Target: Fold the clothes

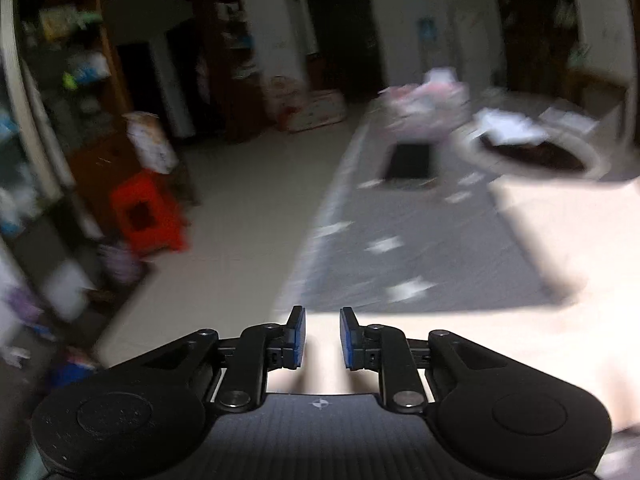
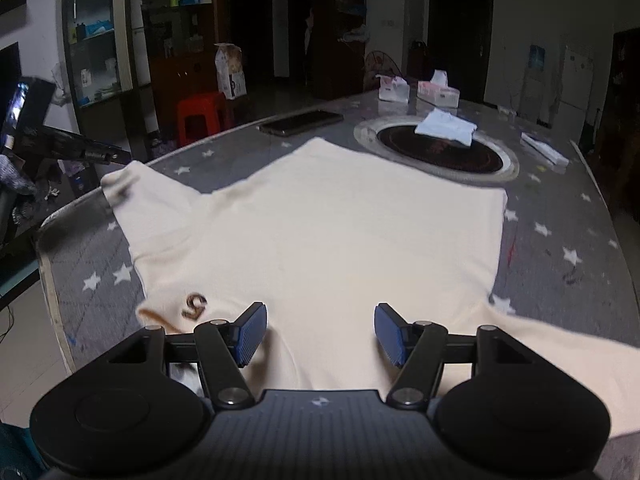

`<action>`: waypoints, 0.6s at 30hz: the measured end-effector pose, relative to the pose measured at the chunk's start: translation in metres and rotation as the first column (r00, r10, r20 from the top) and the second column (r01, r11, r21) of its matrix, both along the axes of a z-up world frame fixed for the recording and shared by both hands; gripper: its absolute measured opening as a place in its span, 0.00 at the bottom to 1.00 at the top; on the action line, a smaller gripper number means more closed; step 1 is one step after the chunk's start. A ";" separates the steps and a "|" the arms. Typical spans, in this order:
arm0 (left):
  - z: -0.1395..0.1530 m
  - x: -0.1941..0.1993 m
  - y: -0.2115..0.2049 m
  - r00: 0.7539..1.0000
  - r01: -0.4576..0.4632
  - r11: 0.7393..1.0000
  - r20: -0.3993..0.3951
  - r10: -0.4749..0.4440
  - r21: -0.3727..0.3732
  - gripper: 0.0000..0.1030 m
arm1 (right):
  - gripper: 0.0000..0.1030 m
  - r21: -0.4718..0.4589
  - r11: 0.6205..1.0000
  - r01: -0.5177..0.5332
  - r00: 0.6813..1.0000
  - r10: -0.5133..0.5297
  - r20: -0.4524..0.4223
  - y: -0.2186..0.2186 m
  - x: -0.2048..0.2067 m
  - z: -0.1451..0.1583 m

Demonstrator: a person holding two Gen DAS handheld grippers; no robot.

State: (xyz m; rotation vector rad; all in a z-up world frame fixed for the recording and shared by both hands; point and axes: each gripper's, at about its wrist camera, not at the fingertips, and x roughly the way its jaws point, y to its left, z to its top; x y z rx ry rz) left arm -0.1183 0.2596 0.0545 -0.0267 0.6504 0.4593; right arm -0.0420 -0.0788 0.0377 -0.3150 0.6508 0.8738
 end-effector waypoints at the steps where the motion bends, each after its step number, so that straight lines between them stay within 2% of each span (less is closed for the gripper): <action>1: 0.003 0.001 -0.009 0.999 0.039 0.999 0.015 -0.039 -0.034 0.20 | 0.59 -0.003 1.000 -0.005 1.000 0.005 -0.003 0.002 0.000 -0.002; 3: 0.007 0.004 -0.032 0.989 0.142 0.987 0.044 -0.138 -0.077 0.20 | 0.59 -0.010 1.000 -0.014 1.000 0.014 -0.009 0.006 -0.001 -0.005; 6: 0.004 0.010 -0.066 0.955 0.296 0.946 0.066 -0.290 -0.131 0.21 | 0.59 -0.020 0.999 -0.029 0.999 0.028 -0.019 0.013 -0.002 -0.010; 10: -0.007 0.020 -0.094 0.922 0.386 0.912 0.053 -0.382 -0.139 0.21 | 0.59 -0.048 0.997 -0.057 0.998 0.057 -0.009 0.015 -0.012 -0.014; 13: -0.014 0.028 -0.098 0.914 0.405 0.900 0.057 -0.401 -0.159 0.21 | 0.59 -0.028 0.998 -0.050 0.999 0.050 -0.005 0.010 -0.012 -0.009; 18: -0.029 0.044 -0.080 0.941 0.334 0.924 0.008 -0.339 -0.188 0.21 | 0.59 -0.015 0.999 -0.037 0.998 0.036 -0.043 0.006 -0.010 -0.016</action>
